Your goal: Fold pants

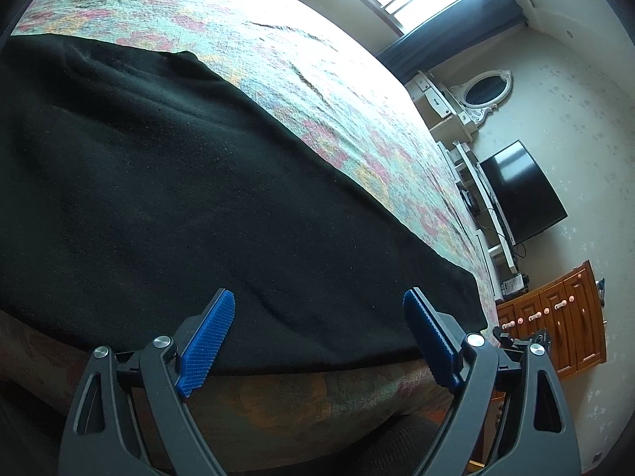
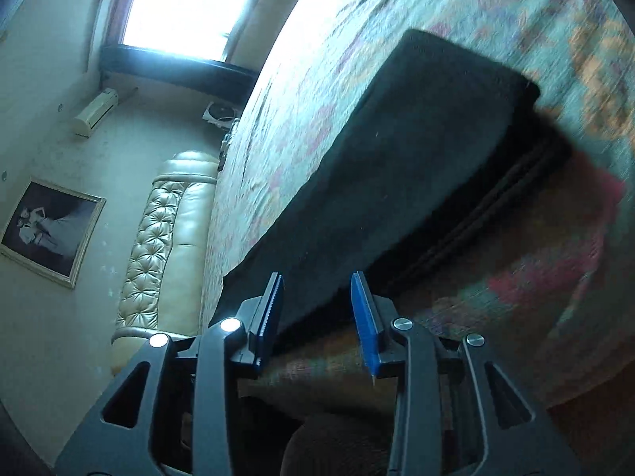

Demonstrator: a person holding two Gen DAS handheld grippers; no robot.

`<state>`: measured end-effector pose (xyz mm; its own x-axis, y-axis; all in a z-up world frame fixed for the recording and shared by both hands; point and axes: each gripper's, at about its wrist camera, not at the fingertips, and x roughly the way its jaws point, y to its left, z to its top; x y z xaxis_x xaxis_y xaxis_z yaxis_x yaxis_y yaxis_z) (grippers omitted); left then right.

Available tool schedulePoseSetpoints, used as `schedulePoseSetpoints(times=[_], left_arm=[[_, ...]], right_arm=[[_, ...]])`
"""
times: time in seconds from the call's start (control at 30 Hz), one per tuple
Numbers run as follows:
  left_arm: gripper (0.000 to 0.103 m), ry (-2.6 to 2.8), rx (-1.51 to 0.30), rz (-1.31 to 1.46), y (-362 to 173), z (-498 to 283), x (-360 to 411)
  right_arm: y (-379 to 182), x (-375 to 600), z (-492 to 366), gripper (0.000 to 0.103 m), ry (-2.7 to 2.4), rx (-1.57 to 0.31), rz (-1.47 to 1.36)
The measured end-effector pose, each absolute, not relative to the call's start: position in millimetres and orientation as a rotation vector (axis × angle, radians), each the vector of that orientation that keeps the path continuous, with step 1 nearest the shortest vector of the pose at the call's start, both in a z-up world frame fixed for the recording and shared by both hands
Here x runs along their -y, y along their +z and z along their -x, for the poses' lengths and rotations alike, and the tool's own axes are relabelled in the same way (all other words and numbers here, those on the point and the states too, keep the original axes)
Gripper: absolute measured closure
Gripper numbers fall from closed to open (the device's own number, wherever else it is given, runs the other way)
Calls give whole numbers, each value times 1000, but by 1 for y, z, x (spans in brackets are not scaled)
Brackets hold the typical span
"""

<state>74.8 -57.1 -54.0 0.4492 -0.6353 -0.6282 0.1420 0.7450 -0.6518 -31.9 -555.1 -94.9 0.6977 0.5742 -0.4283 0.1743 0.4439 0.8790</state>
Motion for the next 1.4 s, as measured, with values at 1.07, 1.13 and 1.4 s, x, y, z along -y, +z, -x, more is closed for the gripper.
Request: schedulePoseSetpoints(times=[1.07,1.13,1.4], left_arm=[[17,-625,-998,557,-55,-59,73],[17,-637,-999,557,-55,-62,83],[17,-685,-1026,472,-69,-71,92]], right_arm=[[-131,506,27,63,216,-741,-1328],[-127,497,22,59,253,-760,-1310],[-94,530,35,57,179,-748,-1115]])
